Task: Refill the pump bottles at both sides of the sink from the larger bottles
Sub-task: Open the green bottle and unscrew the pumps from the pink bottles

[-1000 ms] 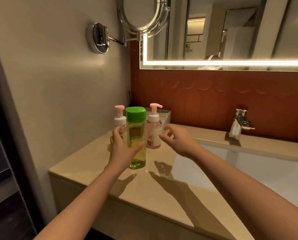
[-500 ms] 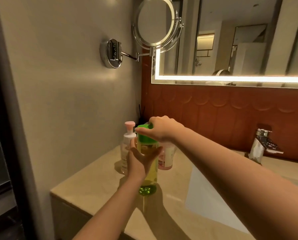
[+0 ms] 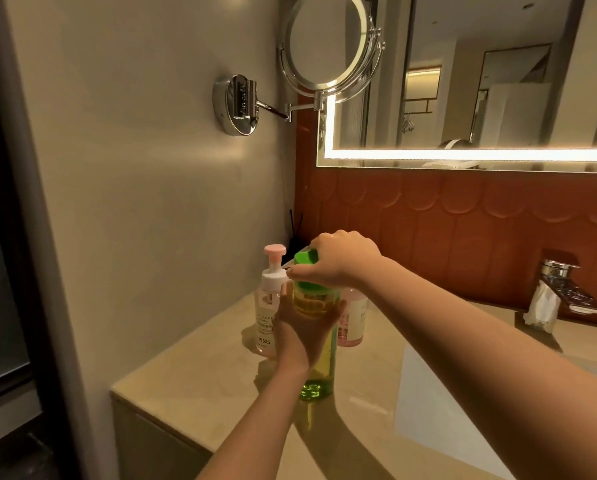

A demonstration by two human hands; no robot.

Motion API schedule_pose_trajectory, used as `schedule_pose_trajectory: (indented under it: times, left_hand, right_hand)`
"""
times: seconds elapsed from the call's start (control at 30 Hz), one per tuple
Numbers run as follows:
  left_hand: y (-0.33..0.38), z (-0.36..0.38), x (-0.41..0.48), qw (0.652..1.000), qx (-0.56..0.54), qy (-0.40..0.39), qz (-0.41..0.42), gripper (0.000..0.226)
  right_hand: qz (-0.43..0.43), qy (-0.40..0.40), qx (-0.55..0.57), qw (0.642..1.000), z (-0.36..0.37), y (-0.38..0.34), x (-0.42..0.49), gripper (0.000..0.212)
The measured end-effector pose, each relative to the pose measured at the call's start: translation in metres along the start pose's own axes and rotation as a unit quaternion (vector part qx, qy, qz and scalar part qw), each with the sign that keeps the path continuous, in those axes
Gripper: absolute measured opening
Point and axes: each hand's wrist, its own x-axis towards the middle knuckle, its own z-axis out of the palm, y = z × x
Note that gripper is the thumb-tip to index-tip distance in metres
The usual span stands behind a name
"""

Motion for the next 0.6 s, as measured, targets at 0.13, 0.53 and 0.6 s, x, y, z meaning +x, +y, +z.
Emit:
schedule_pose_trajectory:
  times: [0.13,0.53,0.6]
  left_hand:
    - [0.0,-0.007,0.0,0.995,-0.096,-0.003,0.02,0.028]
    - [-0.007,-0.004,0.005,0.996,-0.037,0.001,0.085,0.061]
    - [-0.009,-0.003,0.005,0.995,0.004,0.028,0.099,0.077]
  right_hand:
    - [-0.042,-0.059,0.049,0.996,-0.007,0.007,-0.001,0.052]
    - [-0.031,-0.27,0.152,0.95,-0.04,0.011,0.005,0.069]
    - [0.016,-0.247,0.095,0.964,-0.038,0.003,0.005,0.071]
